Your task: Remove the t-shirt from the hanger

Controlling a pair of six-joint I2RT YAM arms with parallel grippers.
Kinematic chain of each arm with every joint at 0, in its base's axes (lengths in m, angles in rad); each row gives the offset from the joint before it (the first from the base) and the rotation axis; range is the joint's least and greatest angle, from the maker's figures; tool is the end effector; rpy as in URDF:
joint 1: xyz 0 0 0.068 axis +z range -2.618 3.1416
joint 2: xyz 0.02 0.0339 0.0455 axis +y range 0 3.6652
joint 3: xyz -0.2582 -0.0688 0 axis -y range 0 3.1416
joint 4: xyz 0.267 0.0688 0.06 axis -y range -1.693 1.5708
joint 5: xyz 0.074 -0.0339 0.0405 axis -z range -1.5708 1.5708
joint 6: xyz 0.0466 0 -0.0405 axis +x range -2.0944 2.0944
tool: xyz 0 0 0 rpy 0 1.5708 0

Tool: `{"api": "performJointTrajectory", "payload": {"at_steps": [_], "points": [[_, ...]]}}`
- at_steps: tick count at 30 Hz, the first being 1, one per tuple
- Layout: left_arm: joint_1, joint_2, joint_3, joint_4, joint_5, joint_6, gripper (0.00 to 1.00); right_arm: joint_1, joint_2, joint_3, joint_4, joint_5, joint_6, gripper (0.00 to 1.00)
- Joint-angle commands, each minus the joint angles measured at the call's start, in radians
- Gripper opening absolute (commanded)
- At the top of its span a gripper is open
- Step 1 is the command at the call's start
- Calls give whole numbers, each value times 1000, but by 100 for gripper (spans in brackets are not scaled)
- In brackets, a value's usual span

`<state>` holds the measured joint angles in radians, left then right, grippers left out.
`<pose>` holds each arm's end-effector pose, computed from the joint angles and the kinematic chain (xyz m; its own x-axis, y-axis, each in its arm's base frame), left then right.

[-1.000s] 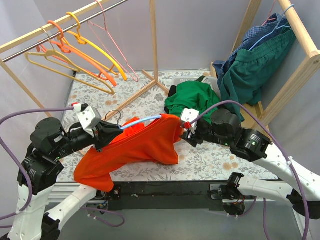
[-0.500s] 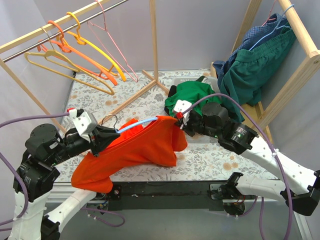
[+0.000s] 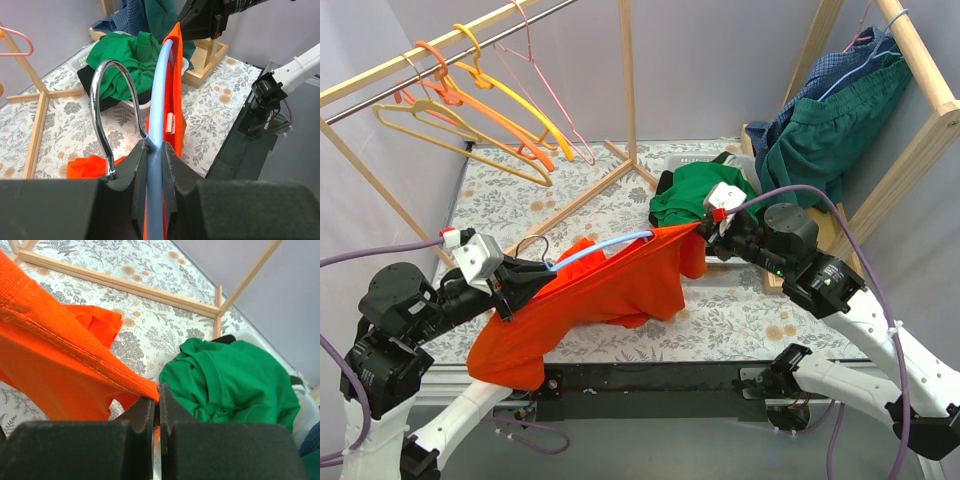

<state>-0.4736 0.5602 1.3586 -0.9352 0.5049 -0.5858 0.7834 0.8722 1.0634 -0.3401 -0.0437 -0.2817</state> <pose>0.0416 -0.0467 0.4681 -0.5576 -0.2580 -0.7890 0.6209 0.5013 -0.6027 0.1572 0.1594 0.4030 0.1035 -0.2889 -0.9518 -0.7359 0.6216 -0.2687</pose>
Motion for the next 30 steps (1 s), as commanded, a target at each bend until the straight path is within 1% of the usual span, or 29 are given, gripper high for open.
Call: {"api": "performJointTrajectory", "payload": {"at_steps": [1, 3, 6, 9, 12, 14, 17, 25, 29, 30], "points": [[-2, -39, 42, -89, -42, -5, 0, -131, -22, -83, 81, 168, 38, 1], [-2, -40, 66, -93, -57, 0, 0, -171, -39, -137, 124, 157, 65, 1], [-2, -52, 88, -76, -103, 1, 0, -226, -56, -171, 145, 130, 84, 1], [-2, -69, 97, -35, -166, 4, 0, -249, -53, -198, 158, 125, 99, 1], [-2, -88, 111, -13, -218, 15, 0, -286, -41, -217, 168, 146, 127, 1], [-3, -97, 125, -25, -267, 30, 0, -324, -39, -230, 183, 203, 145, 1], [-25, -132, 93, -28, -337, 31, 0, -383, -39, -224, 191, 200, 171, 1], [-30, -135, 54, -33, -381, 27, 0, -412, -15, -229, 188, 111, 214, 1], [-30, -131, 37, 21, -402, 29, 0, -417, 1, -237, 185, 70, 230, 1], [-31, -131, 30, 32, -375, 27, 0, -417, 16, -238, 176, -14, 233, 1]]}}
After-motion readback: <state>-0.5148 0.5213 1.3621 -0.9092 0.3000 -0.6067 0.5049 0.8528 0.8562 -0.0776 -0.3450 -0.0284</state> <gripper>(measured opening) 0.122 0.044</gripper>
